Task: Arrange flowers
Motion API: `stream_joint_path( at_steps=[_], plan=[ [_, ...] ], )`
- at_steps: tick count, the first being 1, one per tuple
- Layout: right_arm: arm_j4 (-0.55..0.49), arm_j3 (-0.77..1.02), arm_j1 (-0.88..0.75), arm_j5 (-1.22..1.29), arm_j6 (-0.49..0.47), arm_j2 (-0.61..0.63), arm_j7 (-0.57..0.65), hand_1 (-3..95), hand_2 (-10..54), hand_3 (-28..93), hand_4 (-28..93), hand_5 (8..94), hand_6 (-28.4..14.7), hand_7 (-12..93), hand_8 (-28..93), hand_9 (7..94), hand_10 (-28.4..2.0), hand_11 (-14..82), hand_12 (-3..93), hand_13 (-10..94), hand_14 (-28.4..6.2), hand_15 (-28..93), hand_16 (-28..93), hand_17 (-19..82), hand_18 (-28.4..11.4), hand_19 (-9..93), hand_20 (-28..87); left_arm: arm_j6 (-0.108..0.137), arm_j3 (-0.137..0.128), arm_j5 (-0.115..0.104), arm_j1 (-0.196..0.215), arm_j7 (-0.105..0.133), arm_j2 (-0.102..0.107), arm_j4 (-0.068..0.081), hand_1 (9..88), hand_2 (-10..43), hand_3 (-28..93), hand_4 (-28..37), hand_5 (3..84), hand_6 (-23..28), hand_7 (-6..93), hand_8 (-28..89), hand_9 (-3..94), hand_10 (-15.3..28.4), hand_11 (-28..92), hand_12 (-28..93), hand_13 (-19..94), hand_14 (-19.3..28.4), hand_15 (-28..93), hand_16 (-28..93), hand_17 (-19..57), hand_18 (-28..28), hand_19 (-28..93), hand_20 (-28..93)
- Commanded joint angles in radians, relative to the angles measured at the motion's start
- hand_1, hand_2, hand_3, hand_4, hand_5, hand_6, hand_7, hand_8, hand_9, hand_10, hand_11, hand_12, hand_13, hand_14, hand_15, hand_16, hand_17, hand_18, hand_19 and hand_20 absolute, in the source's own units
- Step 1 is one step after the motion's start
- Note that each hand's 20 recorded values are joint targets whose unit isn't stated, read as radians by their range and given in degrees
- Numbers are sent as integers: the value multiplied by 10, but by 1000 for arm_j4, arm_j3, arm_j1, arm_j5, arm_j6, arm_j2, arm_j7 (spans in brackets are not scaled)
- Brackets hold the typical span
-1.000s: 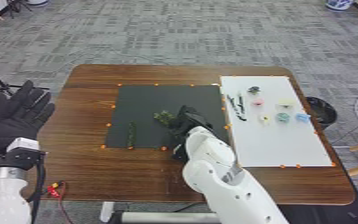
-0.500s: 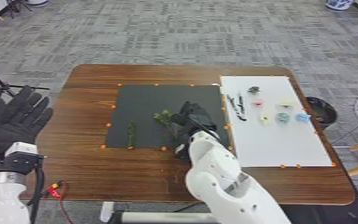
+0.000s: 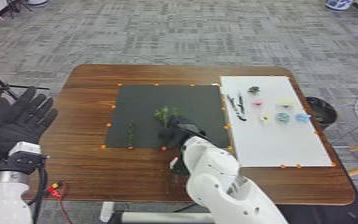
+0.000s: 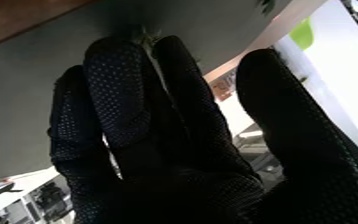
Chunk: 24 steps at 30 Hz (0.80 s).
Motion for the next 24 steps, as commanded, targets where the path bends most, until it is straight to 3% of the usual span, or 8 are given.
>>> stream_joint_path(
  at_steps=[1, 5, 9, 15, 20, 22, 24],
  plan=[
    [-38, -24, -15, 13, -22, 3, -5, 307, 88, 724, -151, 625, -109, 140, -80, 582, -238, 151, 172, 601, -171, 648, 272, 320, -275, 858, 244, -16, 4, -11, 0, -14, 2, 11, 247, 154, 664, -283, 379, 90, 83, -83, 303, 168, 172, 78, 216, 161, 203, -36, -109, 145, 355, 71],
    [-60, -28, -19, 47, -38, 12, 4, 309, 89, 720, -152, 638, -114, 131, -80, 591, -238, 153, 172, 602, -173, 647, 269, 319, -275, 857, 246, -20, -2, -9, 1, -12, 2, 12, 247, 155, 663, -283, 379, 90, 83, -82, 303, 169, 172, 78, 215, 161, 201, -35, -109, 145, 355, 71],
    [-82, -13, -25, 120, -7, 16, 15, 309, 89, 720, -152, 641, -126, 109, -81, 602, -236, 156, 171, 605, -172, 645, 266, 321, -275, 855, 247, -30, -4, -9, 1, -15, -1, 15, 247, 155, 663, -283, 379, 90, 83, -82, 303, 168, 172, 79, 216, 161, 200, -35, -111, 146, 356, 72],
    [-113, 28, -33, 242, 49, 14, 9, 316, 88, 726, -153, 643, -128, 100, -79, 605, -234, 157, 170, 608, -168, 635, 262, 321, -271, 846, 244, -26, -10, -8, 16, -11, -9, 9, 245, 155, 665, -283, 379, 90, 83, -82, 303, 168, 173, 79, 216, 161, 200, -34, -110, 145, 354, 71],
    [-112, 23, -23, 174, 50, 12, 55, 316, 89, 730, -154, 641, -111, 147, -64, 604, -228, 163, 172, 610, -166, 628, 261, 321, -270, 842, 243, -27, -5, -8, 9, -11, -12, 12, 245, 155, 664, -283, 379, 89, 84, -83, 303, 168, 173, 79, 216, 161, 201, -34, -110, 145, 354, 72],
    [-105, 10, -23, 110, 97, 18, 36, 312, 89, 728, -152, 641, -106, 172, -61, 613, -228, 170, 174, 620, -165, 631, 260, 328, -273, 851, 245, -27, -5, -7, 9, -11, -8, 12, 245, 155, 665, -283, 379, 89, 84, -83, 303, 168, 173, 79, 215, 161, 202, -34, -110, 145, 354, 72],
    [-103, 11, -20, 76, 67, 20, 10, 310, 85, 724, -149, 637, -98, 185, -64, 628, -230, 181, 180, 626, -163, 636, 262, 333, -276, 858, 245, -24, -9, -7, 17, -9, -11, 8, 247, 155, 662, -283, 379, 89, 84, -83, 302, 167, 173, 78, 216, 160, 201, -35, -110, 145, 354, 72]
  ],
)
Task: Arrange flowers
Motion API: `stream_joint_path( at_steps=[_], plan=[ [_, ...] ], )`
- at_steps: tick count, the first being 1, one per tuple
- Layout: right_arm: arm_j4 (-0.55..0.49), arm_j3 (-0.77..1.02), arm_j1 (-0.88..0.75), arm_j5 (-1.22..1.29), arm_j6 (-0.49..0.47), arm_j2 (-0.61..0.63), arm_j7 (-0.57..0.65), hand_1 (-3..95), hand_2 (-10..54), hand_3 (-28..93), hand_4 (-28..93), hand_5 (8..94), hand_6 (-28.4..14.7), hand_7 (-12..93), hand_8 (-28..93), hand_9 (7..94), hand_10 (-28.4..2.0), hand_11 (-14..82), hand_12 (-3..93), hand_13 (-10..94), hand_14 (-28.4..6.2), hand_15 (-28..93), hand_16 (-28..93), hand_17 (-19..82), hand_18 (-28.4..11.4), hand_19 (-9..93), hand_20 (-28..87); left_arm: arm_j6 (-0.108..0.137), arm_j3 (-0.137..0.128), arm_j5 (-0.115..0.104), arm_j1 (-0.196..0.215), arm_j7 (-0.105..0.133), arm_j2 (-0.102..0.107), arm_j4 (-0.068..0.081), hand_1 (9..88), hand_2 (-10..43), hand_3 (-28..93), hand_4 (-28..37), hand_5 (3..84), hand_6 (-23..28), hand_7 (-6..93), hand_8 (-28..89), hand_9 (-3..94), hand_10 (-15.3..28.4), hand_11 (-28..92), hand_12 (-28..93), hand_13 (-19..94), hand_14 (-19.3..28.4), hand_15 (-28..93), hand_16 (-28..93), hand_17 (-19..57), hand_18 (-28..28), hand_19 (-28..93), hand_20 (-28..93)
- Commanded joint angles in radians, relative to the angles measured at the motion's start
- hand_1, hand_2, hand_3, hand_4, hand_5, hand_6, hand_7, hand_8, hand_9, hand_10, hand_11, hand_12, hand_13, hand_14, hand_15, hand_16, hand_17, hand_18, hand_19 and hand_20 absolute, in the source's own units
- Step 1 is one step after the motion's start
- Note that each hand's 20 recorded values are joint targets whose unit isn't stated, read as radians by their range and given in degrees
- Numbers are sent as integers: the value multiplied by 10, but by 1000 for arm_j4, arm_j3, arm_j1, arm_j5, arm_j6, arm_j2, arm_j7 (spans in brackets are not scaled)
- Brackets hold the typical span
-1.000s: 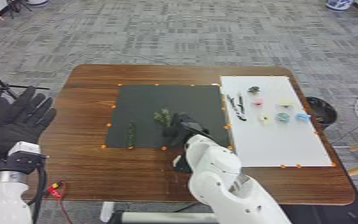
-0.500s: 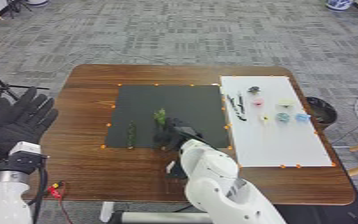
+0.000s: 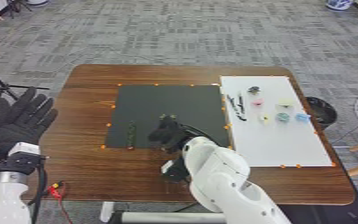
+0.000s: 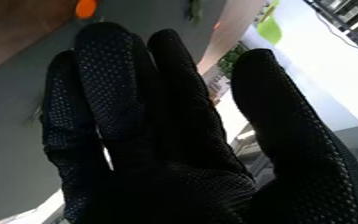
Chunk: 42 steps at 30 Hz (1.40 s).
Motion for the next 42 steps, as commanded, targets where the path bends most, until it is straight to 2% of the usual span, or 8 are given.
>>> stream_joint_path(
  at_steps=[1, 4, 9, 12, 20, 31, 40, 42],
  plan=[
    [4, -15, 16, -176, 12, 4, -25, 309, 79, 719, -148, 625, -91, 174, -74, 624, -233, 181, 184, 617, -171, 639, 268, 330, -278, 860, 244, -3, 0, -4, 16, -2, -7, 0, 247, 155, 662, -283, 379, 89, 84, -83, 302, 167, 172, 78, 216, 160, 201, -35, -110, 145, 354, 72],
    [14, -26, 25, -215, -22, -1, -47, 299, 70, 712, -147, 594, -80, 135, -86, 583, -244, 165, 184, 575, -192, 646, 271, 321, -281, 863, 242, -1, 5, -3, 13, -6, -3, 1, 248, 155, 663, -283, 379, 89, 84, -83, 303, 167, 172, 78, 216, 160, 200, -35, -110, 145, 354, 72],
    [47, -28, 43, -217, -111, -21, -46, 297, 67, 698, -150, 570, -68, 108, -89, 567, -248, 159, 185, 557, -195, 642, 265, 313, -282, 864, 241, 1, 21, -2, -3, -10, 4, 10, 248, 155, 663, -283, 379, 90, 85, -83, 303, 168, 173, 79, 216, 161, 200, -34, -110, 145, 355, 72],
    [58, -36, 42, -223, -149, -22, -45, 297, 69, 689, -151, 584, -62, 102, -91, 551, -249, 149, 180, 541, -199, 633, 258, 309, -281, 864, 242, -1, 20, -2, -2, -14, 0, 9, 248, 157, 662, -283, 379, 90, 85, -83, 303, 168, 174, 79, 216, 160, 200, -34, -110, 145, 356, 72],
    [80, -8, 33, -182, -187, -34, -84, 295, 79, 697, -147, 615, -115, 67, -92, 509, -252, 107, 148, 533, -203, 586, 223, 303, -275, 853, 237, 3, 17, -4, 13, -14, -4, 4, 241, 161, 678, -283, 379, 90, 85, -83, 302, 168, 174, 78, 215, 161, 202, -35, -110, 145, 356, 72],
    [72, 41, 40, -89, -288, 20, -223, 330, 86, 727, -176, 650, -126, 75, -97, 522, -213, 121, 140, 486, -184, 520, 189, 262, -242, 790, 226, 0, 4, -7, 37, -6, -19, -9, 244, 160, 678, -283, 380, 90, 85, -83, 302, 168, 174, 78, 215, 161, 203, -35, -109, 144, 355, 71],
    [88, 66, 61, -100, -272, 20, -186, 315, 98, 730, -188, 630, -130, 71, -98, 511, -218, 112, 139, 474, -183, 509, 184, 254, -239, 775, 234, 2, 7, -13, 36, -4, -18, -9, 244, 160, 676, -283, 380, 90, 85, -83, 302, 167, 173, 78, 215, 161, 203, -36, -110, 144, 357, 71],
    [91, 82, 60, -25, -260, 4, -136, 315, 97, 731, -189, 622, -129, 72, -97, 508, -217, 111, 141, 471, -184, 510, 185, 253, -239, 775, 236, 7, 10, -26, 33, -1, -12, -11, 244, 159, 676, -283, 379, 90, 85, -84, 302, 167, 173, 78, 215, 161, 203, -35, -110, 144, 357, 71]
  ],
)
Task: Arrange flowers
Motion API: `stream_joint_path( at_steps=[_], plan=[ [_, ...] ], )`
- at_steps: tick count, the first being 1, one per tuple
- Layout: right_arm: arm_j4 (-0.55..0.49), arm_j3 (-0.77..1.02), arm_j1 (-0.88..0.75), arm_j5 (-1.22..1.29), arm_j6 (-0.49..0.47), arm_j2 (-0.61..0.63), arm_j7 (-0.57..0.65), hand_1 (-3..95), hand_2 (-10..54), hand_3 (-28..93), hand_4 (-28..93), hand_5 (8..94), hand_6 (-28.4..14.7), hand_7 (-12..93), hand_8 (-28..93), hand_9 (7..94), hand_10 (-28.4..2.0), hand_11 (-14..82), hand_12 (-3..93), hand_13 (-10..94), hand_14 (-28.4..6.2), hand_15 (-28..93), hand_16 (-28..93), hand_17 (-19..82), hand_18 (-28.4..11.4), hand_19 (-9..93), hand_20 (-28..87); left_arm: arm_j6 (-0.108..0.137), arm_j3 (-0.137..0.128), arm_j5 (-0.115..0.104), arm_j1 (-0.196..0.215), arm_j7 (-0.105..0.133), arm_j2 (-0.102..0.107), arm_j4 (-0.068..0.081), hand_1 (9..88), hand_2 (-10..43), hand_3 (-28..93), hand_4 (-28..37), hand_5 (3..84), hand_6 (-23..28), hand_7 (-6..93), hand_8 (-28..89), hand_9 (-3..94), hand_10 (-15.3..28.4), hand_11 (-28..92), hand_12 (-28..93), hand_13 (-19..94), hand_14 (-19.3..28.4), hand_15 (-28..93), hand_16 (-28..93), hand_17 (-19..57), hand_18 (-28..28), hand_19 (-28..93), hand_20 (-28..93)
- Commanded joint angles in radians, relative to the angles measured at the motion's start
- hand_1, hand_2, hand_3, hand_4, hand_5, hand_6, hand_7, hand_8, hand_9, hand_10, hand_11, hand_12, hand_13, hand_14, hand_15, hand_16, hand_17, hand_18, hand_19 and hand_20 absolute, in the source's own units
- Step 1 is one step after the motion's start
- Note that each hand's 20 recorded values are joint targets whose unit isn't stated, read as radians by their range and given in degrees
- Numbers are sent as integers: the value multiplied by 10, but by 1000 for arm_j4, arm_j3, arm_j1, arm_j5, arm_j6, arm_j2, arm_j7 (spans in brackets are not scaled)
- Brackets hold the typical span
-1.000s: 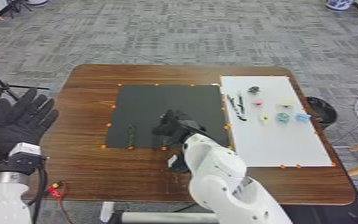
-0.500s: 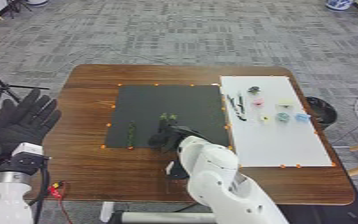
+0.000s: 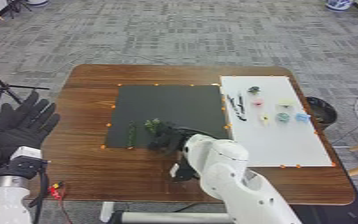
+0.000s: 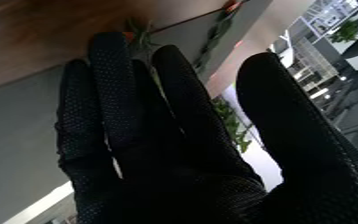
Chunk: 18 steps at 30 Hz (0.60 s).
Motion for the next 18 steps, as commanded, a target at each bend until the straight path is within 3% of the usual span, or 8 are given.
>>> stream_joint_path(
  at_steps=[1, 2, 5, 9, 12, 15, 18],
  plan=[
    [19, 50, 10, 71, 21, -27, 83, 314, 99, 729, -191, 618, -130, 71, -97, 505, -216, 111, 142, 467, -186, 512, 185, 252, -239, 775, 237, 1, 8, -30, 4, 3, 0, -3, 244, 159, 677, -283, 379, 90, 85, -84, 302, 168, 174, 79, 215, 161, 203, -35, -110, 144, 357, 71],
    [16, 49, 6, 63, 20, -28, 78, 312, 101, 728, -191, 615, -131, 70, -97, 503, -216, 110, 142, 463, -188, 514, 186, 250, -239, 775, 239, -4, 7, -39, 5, 4, -2, -4, 244, 159, 676, -283, 379, 90, 85, -84, 302, 168, 174, 78, 215, 161, 204, -35, -109, 144, 356, 71],
    [7, 48, 4, 48, -13, -25, 70, 307, 104, 729, -190, 608, -132, 70, -95, 500, -217, 111, 145, 460, -190, 518, 185, 250, -240, 775, 242, -1, 9, -30, 4, 4, -1, -5, 244, 159, 676, -283, 379, 90, 85, -83, 302, 168, 173, 78, 215, 161, 204, -35, -110, 144, 356, 71],
    [-13, 66, 6, 164, -38, -38, 141, 300, 113, 715, -192, 588, -80, 89, -93, 492, -222, 110, 149, 451, -194, 524, 182, 249, -241, 776, 246, 3, 3, -37, 7, 4, 0, -8, 244, 159, 677, -283, 379, 90, 85, -83, 302, 168, 174, 79, 215, 161, 203, -36, -110, 144, 356, 71],
    [-18, 66, 9, 160, -48, -40, 136, 297, 118, 707, -189, 584, -65, 95, -96, 492, -227, 110, 151, 452, -199, 529, 181, 247, -242, 776, 247, -6, 8, -71, 4, 8, 4, -5, 243, 159, 677, -283, 380, 90, 84, -83, 302, 169, 173, 78, 215, 161, 202, -36, -110, 145, 357, 71],
    [-23, 59, 8, 140, -27, -38, 122, 296, 117, 703, -187, 577, -60, 96, -99, 491, -227, 109, 152, 452, -201, 531, 180, 247, -243, 774, 246, -10, 13, -67, 3, 11, 4, -3, 244, 159, 676, -283, 380, 90, 84, -83, 303, 169, 174, 78, 215, 161, 202, -35, -110, 145, 357, 71],
    [-21, 63, 9, 144, -27, -43, 123, 296, 121, 697, -188, 580, -56, 99, -101, 490, -228, 106, 152, 453, -201, 532, 178, 247, -243, 775, 245, -8, 16, -82, 3, 11, 5, -2, 244, 159, 678, -283, 380, 90, 86, -83, 303, 168, 175, 78, 215, 161, 203, -35, -111, 145, 358, 71]
  ],
)
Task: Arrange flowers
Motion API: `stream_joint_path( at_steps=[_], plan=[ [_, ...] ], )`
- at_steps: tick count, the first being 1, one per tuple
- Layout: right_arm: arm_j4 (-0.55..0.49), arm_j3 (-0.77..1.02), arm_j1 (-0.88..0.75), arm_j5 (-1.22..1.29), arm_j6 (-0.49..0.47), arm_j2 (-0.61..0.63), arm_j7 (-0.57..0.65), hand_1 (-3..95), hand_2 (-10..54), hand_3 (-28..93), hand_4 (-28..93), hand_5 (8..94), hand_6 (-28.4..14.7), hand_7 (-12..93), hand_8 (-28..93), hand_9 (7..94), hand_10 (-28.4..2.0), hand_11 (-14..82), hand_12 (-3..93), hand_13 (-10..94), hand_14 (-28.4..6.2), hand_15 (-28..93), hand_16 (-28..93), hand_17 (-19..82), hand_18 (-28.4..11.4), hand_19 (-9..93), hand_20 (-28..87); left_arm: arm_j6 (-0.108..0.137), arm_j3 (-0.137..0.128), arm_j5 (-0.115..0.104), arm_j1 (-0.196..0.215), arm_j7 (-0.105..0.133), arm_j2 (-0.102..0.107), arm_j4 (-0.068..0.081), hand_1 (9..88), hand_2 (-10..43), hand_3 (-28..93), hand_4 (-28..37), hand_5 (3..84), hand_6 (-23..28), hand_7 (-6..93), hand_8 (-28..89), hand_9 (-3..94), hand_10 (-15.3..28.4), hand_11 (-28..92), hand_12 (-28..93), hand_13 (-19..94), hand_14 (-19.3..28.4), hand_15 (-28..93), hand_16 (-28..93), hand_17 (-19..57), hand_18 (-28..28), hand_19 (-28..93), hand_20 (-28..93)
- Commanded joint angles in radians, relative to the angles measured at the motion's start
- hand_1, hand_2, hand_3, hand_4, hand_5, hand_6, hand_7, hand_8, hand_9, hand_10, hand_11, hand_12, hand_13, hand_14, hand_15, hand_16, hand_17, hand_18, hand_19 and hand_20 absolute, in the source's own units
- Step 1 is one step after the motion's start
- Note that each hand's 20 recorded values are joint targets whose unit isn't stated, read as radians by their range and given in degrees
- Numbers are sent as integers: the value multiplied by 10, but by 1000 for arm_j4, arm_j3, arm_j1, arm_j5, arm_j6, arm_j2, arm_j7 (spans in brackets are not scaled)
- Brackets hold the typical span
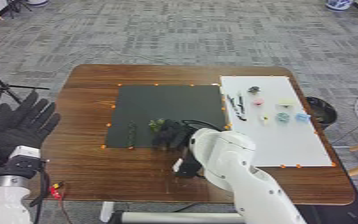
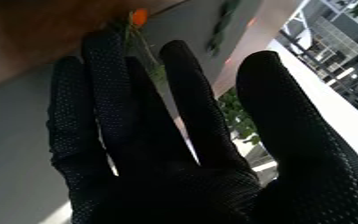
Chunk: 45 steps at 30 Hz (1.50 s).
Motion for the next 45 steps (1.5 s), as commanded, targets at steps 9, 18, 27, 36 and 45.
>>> stream_joint_path(
  at_steps=[9, 18, 27, 36, 45],
  plan=[
    [-3, -9, 8, -78, 37, -9, -25, 289, 123, 701, -184, 569, -61, 101, -100, 455, -236, 99, 151, 443, -202, 536, 174, 246, -244, 776, 241, -9, 9, -27, 8, 9, 3, -2, 243, 160, 677, -283, 380, 90, 86, -84, 303, 168, 174, 78, 215, 162, 204, -36, -111, 145, 358, 70],
    [-75, 12, 6, -117, 74, 11, -58, 293, 111, 693, -185, 612, -55, 113, -102, 466, -234, 103, 148, 460, -198, 533, 165, 260, -241, 781, 233, -18, 5, 9, 9, 2, 0, -7, 237, 162, 692, -283, 381, 90, 86, -84, 304, 168, 175, 78, 216, 161, 202, -36, -110, 145, 358, 70],
    [-40, 121, 63, -229, 307, 128, 44, 299, 98, 691, -180, 601, -100, 92, -96, 539, -230, 119, 151, 527, -191, 552, 179, 299, -250, 827, 243, -32, -1, 31, 7, 18, -2, -32, 238, 163, 704, -283, 380, 89, 86, -84, 303, 168, 173, 78, 215, 161, 201, -35, -111, 145, 358, 70],
    [93, 127, 160, -400, 139, 224, 105, 323, -39, 650, -190, 592, -116, 68, -81, 634, -219, 381, 301, 551, -211, 728, 382, 318, -277, 882, 316, -25, -16, 25, 28, 35, -10, -50, 237, 160, 704, -283, 381, 89, 86, -84, 304, 169, 172, 78, 217, 161, 203, -35, -110, 145, 357, 70],
    [218, 44, 254, -476, 54, 216, 97, 367, -95, 554, -263, 581, -117, 57, -75, 636, -207, 500, 413, 576, -211, 759, 460, 314, -284, 862, 416, -20, -5, 25, 14, 24, -10, -49, 238, 156, 705, -283, 381, 90, 86, -84, 304, 169, 171, 79, 217, 161, 202, -36, -110, 146, 358, 70]
  ],
)
